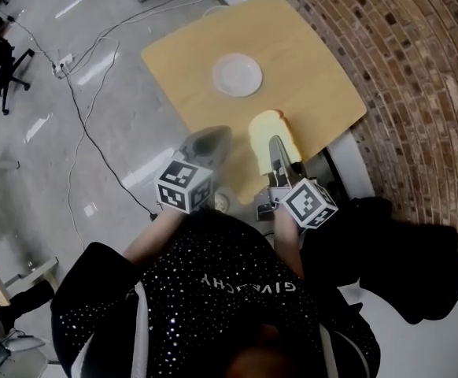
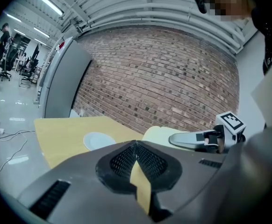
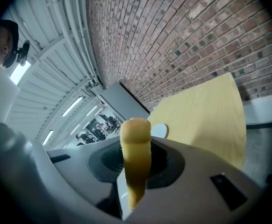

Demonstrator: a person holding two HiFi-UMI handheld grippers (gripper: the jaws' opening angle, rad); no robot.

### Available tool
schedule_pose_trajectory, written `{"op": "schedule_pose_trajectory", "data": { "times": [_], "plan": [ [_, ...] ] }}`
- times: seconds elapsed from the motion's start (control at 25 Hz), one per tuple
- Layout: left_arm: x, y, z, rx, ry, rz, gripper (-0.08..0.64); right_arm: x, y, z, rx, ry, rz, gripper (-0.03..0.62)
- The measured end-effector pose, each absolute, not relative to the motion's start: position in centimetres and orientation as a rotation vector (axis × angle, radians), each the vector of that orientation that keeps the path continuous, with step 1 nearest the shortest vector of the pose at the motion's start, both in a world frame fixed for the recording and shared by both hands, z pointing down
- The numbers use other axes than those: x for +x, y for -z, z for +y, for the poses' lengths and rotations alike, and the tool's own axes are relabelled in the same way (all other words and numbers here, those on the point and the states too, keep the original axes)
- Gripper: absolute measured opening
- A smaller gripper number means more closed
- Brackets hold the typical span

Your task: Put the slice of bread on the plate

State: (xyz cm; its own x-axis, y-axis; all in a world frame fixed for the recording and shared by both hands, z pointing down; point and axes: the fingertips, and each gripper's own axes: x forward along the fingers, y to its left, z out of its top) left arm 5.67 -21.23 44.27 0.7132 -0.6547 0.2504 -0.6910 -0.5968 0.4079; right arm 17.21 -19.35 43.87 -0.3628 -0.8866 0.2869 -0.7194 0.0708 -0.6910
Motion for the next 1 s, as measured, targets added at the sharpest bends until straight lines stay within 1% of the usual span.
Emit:
{"op": "schedule_pose_trajectory", "data": {
  "times": [0.36,0.64,1.0],
  "plan": [
    [5.6,-45.9,-30.6,2.422,-0.157,-0.983,0.011,16.8,-46.6,-28.0,-1.671,1.329,2.110,0.094],
    [4.1,-47.2,-36.6,2.401,-0.167,-0.995,0.009,14.4,-50.0,-36.0,-1.613,1.525,2.068,0.094],
    [1.0,-48.7,-39.5,2.318,-0.126,-1.053,0.010,10.4,-53.3,-43.1,-1.446,1.734,2.022,0.094]
  ]
}}
